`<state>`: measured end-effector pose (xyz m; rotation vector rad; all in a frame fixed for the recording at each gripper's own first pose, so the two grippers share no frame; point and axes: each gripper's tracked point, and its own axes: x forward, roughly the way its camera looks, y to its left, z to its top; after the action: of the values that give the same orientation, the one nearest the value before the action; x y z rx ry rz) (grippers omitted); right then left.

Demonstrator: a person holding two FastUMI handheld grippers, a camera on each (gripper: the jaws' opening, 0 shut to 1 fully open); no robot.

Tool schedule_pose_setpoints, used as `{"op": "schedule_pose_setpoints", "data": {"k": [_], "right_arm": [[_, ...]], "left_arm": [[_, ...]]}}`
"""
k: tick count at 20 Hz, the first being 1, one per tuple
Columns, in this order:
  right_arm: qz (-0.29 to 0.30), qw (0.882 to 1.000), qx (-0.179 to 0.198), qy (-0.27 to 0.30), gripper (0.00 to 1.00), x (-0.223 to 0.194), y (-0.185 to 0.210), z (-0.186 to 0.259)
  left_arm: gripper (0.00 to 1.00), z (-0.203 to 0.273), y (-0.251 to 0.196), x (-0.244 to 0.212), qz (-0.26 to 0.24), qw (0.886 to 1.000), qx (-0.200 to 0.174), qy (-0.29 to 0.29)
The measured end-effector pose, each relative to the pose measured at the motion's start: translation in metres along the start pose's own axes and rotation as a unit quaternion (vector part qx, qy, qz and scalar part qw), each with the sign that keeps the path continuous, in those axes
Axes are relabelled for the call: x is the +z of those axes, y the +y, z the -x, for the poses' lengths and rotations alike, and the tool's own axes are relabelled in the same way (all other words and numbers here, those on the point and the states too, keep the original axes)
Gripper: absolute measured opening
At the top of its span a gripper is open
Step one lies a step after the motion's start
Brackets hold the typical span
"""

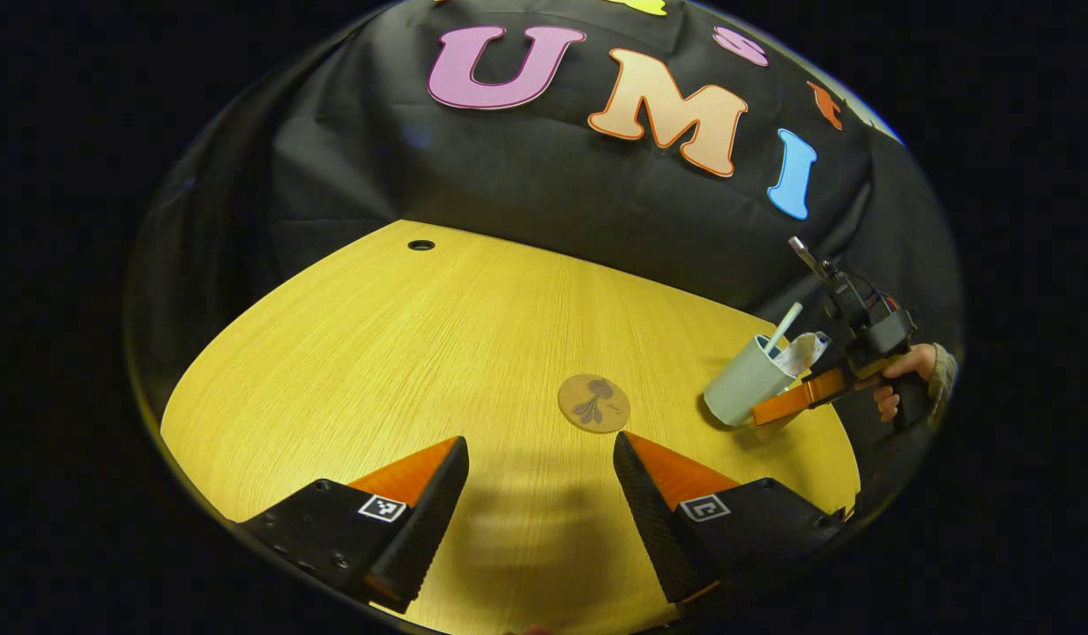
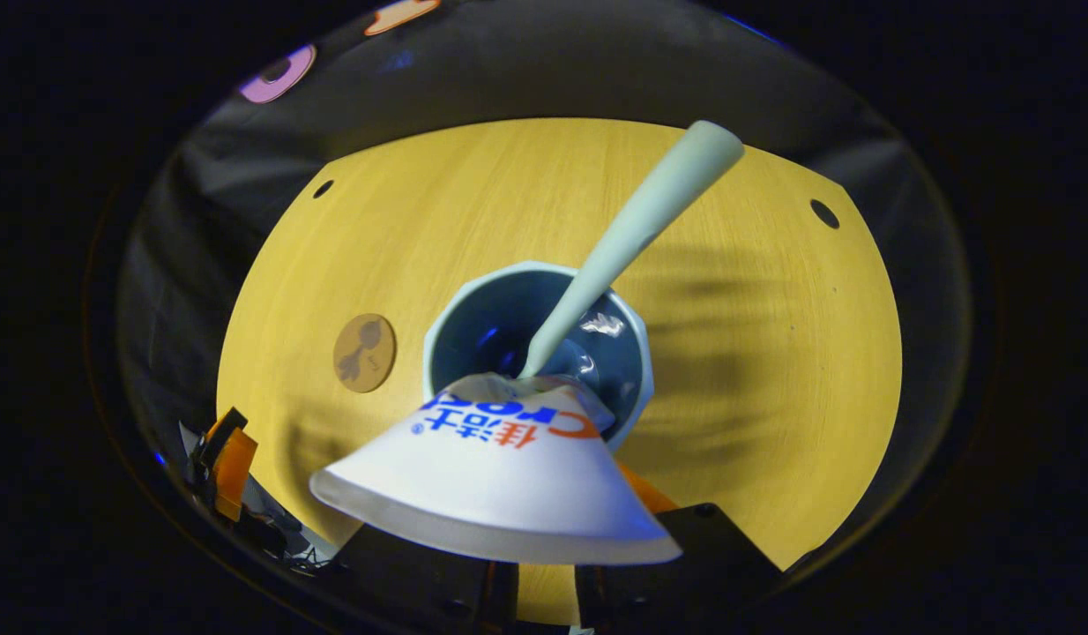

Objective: Put the toothbrush and toothpaste on the desktop into the cup, then pick up the cup and place it on the coaster on the desktop.

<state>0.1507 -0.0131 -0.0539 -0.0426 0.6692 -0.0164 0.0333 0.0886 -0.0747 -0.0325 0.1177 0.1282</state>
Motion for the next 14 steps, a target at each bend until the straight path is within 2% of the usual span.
{"op": "schedule_pose_setpoints", "data": {"k": [9, 14], "right_arm": [[0.106, 0.992, 0.065, -0.006, 0.35, 0.02, 0.12, -0.003], [0.139, 0.988, 0.07, 0.005, 0.36, 0.018, 0.145, -0.018]], "left_arm": [[0.96, -0.003, 0.005, -0.006, -0.001, 1.0, -0.01, 0.011], [0.96, -0.001, 0.016, 0.0, 0.008, 1.0, -0.004, 0.0]]}}
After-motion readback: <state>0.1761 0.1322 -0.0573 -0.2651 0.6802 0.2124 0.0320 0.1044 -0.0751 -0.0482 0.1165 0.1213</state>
